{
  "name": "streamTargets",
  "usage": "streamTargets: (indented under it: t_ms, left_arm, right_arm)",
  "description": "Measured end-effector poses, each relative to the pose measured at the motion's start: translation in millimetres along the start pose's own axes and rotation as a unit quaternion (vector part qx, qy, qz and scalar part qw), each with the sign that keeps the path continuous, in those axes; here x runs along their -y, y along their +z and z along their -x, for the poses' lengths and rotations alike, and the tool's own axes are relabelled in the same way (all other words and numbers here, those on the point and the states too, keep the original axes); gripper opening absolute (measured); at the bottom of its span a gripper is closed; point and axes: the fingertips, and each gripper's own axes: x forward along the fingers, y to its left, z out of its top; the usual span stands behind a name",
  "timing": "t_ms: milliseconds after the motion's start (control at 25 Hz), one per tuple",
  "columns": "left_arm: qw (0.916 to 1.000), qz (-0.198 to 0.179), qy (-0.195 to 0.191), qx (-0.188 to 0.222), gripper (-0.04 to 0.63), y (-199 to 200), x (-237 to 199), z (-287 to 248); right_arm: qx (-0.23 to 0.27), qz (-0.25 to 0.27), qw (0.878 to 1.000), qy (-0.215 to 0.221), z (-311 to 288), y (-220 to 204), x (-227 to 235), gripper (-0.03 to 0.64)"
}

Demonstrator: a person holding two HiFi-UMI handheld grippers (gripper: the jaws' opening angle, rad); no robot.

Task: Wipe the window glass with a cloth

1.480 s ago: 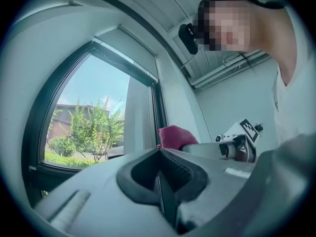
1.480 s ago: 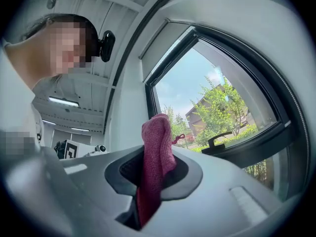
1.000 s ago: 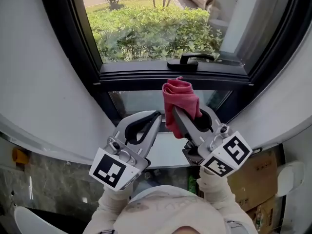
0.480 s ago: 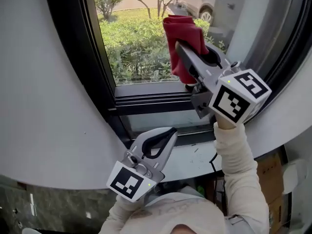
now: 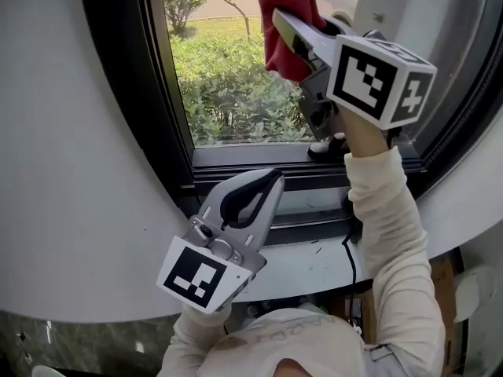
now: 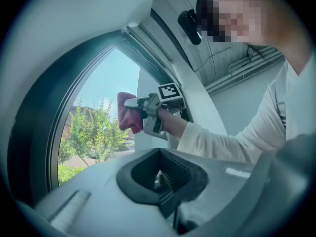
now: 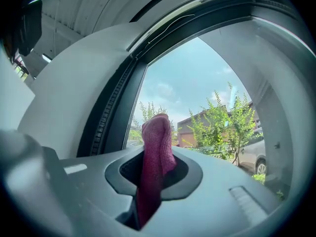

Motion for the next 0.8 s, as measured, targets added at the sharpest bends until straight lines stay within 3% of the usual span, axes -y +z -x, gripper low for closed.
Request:
streamTargets:
  t_ms: [280, 640, 800]
  left_arm:
    - [0.9991, -0.018, 0.028, 0.027, 0.1, 23, -39, -21]
    - [0.9987, -0.019, 0.024, 0.04, 0.1, 32, -62, -46]
    - [0.9986, -0.021, 0.023, 0.044, 0.1, 33, -57, -66]
  right_arm:
    - [-0.005, 0.019, 1.0, 0.003, -3, -2, 2, 0.074]
    - [-0.014, 0.073, 0.997, -0.003, -6, -4, 4, 0.072]
    - [-0.011, 0.077, 0.997, -0.015, 15, -1, 33, 0.072]
